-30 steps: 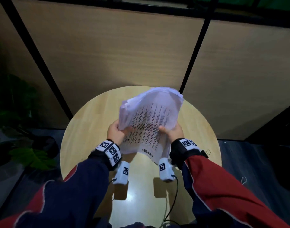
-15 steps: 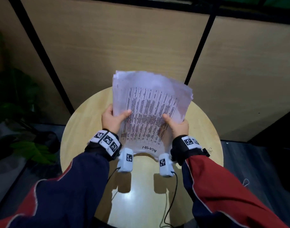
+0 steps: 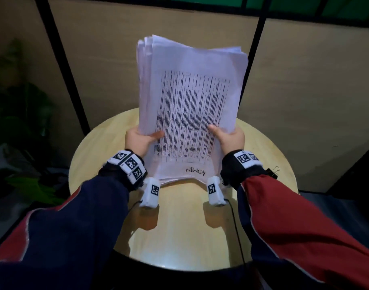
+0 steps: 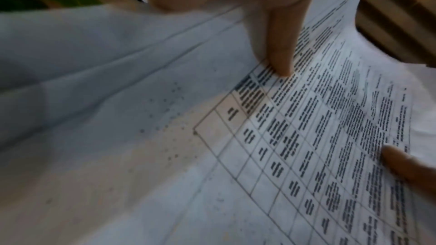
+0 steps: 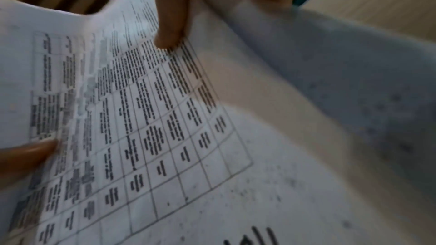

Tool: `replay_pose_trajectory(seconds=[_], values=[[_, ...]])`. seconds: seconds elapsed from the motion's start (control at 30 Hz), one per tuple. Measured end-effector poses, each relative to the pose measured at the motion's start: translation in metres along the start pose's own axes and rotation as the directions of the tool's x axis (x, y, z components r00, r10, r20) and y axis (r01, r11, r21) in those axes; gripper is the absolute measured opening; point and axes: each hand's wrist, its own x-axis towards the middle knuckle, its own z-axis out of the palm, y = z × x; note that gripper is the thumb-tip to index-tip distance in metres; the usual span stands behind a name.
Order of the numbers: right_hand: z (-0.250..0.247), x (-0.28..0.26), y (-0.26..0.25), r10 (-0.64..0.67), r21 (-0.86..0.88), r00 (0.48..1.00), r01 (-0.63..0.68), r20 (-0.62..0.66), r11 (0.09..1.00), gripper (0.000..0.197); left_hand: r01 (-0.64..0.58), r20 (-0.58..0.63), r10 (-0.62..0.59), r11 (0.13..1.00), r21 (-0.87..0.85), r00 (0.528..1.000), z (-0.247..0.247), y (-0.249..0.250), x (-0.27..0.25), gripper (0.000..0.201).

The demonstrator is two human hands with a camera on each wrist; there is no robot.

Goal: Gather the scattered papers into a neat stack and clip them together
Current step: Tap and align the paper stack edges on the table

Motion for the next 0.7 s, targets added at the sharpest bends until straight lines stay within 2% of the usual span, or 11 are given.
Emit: replay_pose_trajectory(seconds=[0.1,0.17,0.23,0.27,0.33,0.37,0.47,0.53,0.63,0.7], values=[[-0.011,-0.016,-0.008,-0.132,0.034,0.991,0.133,-0.029,0.991,0.026,-0.071,-0.009,0.07,0.996,-0.055,0.997,-0.009,0.003,-0.016,0.041],[-0.02,-0.027,-0.011,-0.208,0.035,0.978,0.208,-0.001,0.977,0.034,-0.098,0.042,0.102,0.991,-0.09,0.994,-0.013,0.003,-0.025,0.04],[-0.028,-0.037,-0.009,-0.216,0.03,0.975,0.214,0.061,0.976,0.041,-0.119,0.115,0.13,0.988,-0.097,0.985,-0.015,0.001,-0.036,0.046],[-0.031,-0.04,-0.006,-0.2,0.018,0.976,0.199,0.082,0.98,0.043,-0.132,0.137,0.145,0.986,-0.098,0.98,-0.016,0.001,-0.041,0.055],[-0.035,-0.047,-0.002,-0.194,0.01,0.976,0.194,0.096,0.981,0.042,-0.157,0.146,0.17,0.983,-0.101,0.975,-0.018,0.003,-0.044,0.07],[-0.037,-0.051,-0.001,-0.199,0.021,0.975,0.198,0.101,0.98,0.043,-0.178,0.143,0.194,0.977,-0.115,0.971,-0.017,0.004,-0.044,0.07],[-0.034,-0.058,0.001,-0.179,0.025,0.976,0.177,0.127,0.984,0.048,-0.201,0.126,0.215,0.973,-0.114,0.969,-0.015,0.004,-0.044,0.053],[-0.028,-0.061,0.006,-0.146,-0.023,0.98,0.15,0.137,0.988,0.051,-0.161,0.119,0.164,0.986,-0.035,0.979,-0.01,-0.003,-0.047,0.039],[-0.023,-0.062,0.013,-0.112,0.003,0.983,0.113,0.146,0.994,0.037,-0.077,0.045,0.078,0.996,-0.034,0.996,-0.006,-0.014,-0.053,0.024],[-0.024,-0.06,0.008,-0.093,-0.018,0.985,0.096,0.145,0.995,0.027,-0.067,0.023,0.068,0.996,-0.053,0.997,-0.01,-0.011,-0.051,0.02]])
